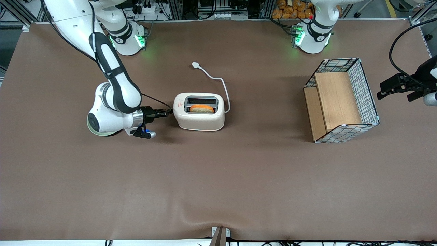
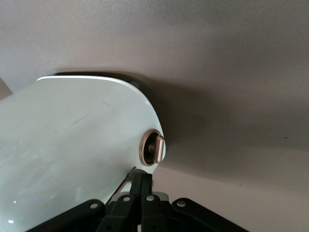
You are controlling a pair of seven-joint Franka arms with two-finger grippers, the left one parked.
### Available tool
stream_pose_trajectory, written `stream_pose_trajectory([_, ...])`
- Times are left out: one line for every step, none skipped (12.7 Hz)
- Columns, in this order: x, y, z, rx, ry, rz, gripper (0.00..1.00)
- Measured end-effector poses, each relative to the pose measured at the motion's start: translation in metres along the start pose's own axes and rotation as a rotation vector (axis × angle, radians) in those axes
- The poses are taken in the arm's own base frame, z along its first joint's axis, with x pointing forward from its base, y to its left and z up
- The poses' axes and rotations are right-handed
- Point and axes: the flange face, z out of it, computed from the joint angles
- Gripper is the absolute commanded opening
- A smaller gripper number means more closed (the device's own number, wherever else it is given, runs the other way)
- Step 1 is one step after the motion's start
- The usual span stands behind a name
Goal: Press toaster button with right arm
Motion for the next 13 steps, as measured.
stream_pose_trajectory([0.0,0.0,0.0,0.001,0.0,0.0,0.0])
stream_pose_trajectory([0.0,0.0,0.0,0.002,0.0,0.0,0.0])
stream_pose_trajectory([0.0,0.0,-0.001,0.004,0.003,-0.003,0.0])
stream_pose_trajectory([0.001,-0.001,-0.003,0.006,0.008,-0.006,0.0])
stream_pose_trajectory([0.002,-0.004,-0.008,0.01,0.021,-0.01,0.0])
stream_pose_trajectory([0.003,-0.006,-0.016,0.019,0.029,-0.014,0.0])
stream_pose_trajectory([0.005,-0.008,-0.027,0.032,0.034,-0.016,0.03])
stream_pose_trajectory([0.007,-0.005,-0.043,0.05,0.041,-0.013,0.27])
stream_pose_trajectory([0.009,0.0,-0.061,0.07,0.049,-0.005,0.74])
stream_pose_trajectory([0.011,0.009,-0.08,0.091,0.058,0.007,1.0])
stream_pose_trajectory([0.012,0.02,-0.099,0.112,0.073,0.02,1.0])
stream_pose_trajectory([0.011,0.029,-0.116,0.129,0.088,0.031,1.0])
stream_pose_trajectory([0.009,0.038,-0.131,0.139,0.099,0.036,1.0])
